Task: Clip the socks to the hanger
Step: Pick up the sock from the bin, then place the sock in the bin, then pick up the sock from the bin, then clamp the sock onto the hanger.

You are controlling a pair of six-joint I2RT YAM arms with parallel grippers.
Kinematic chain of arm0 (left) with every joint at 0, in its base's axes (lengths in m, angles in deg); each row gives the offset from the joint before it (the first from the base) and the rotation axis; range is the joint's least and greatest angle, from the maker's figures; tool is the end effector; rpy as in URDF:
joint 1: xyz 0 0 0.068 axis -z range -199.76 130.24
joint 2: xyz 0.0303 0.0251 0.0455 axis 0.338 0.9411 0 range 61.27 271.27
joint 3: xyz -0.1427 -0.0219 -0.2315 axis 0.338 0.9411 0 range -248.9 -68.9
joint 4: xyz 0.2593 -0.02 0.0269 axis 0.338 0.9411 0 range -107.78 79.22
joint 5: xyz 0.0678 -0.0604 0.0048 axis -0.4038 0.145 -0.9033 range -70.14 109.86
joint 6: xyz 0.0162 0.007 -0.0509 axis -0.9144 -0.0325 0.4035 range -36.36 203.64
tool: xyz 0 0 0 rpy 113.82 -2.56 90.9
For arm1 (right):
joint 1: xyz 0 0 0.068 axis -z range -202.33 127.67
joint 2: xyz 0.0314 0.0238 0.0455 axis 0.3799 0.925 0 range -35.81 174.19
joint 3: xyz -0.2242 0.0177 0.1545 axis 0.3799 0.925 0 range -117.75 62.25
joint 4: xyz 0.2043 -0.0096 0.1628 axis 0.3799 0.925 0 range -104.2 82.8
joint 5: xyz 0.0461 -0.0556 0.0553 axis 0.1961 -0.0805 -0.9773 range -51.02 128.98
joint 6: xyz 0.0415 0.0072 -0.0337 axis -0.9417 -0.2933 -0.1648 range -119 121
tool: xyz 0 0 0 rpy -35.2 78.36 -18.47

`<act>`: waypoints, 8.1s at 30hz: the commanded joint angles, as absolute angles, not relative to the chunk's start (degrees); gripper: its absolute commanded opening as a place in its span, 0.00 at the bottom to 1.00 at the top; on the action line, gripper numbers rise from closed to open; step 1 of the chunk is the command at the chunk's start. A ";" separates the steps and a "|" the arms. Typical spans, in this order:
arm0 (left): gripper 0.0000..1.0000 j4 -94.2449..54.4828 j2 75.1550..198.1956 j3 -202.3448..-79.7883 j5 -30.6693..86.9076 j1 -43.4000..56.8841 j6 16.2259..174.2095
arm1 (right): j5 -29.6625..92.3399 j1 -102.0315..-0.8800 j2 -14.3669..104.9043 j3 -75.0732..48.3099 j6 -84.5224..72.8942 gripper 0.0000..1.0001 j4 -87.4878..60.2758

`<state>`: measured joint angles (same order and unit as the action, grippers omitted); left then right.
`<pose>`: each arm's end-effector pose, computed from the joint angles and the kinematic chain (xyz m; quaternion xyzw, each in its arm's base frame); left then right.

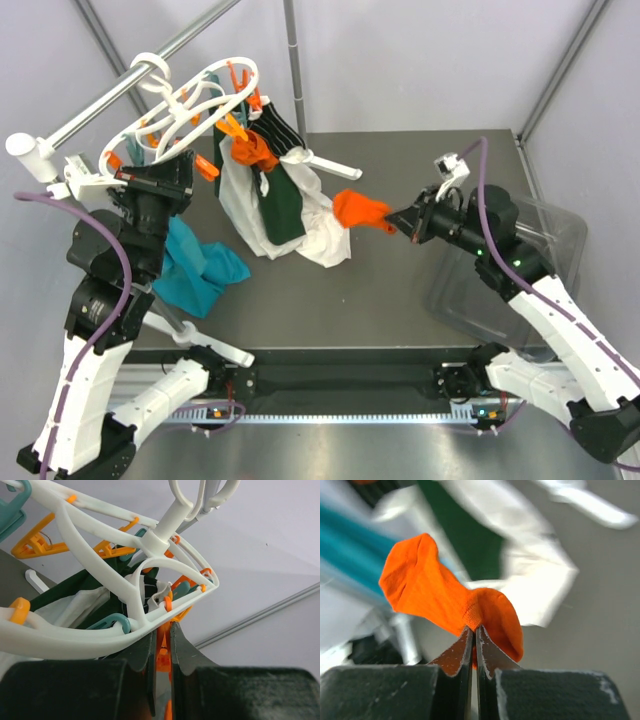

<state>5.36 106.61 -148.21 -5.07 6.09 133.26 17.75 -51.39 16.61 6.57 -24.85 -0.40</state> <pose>0.1042 -0.0339 0.5079 -0.2910 0.5745 -0.3518 0.6793 0.1735 0.1111 0.3770 -0.1389 0.7523 0.4153 0.4922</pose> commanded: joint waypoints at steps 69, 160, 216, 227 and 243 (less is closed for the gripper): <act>0.00 12.63 104.86 -145.89 1.76 6.35 133.92 | 65.52 -2.29 41.79 22.44 -38.90 0.56 9.00; 0.00 8.85 102.93 -139.65 2.98 6.35 132.94 | 51.27 -19.25 36.46 22.96 22.45 0.00 -1.11; 0.00 5.34 99.59 -135.79 5.53 6.35 123.11 | 27.91 -86.14 69.75 -68.18 -27.74 0.00 18.84; 0.00 2.44 98.53 -132.97 7.73 6.35 120.03 | 25.45 -84.82 70.45 -68.79 -29.85 0.00 17.18; 0.00 3.58 99.15 -133.85 8.43 6.35 118.35 | 24.56 -83.94 73.09 -73.63 -30.99 0.00 16.74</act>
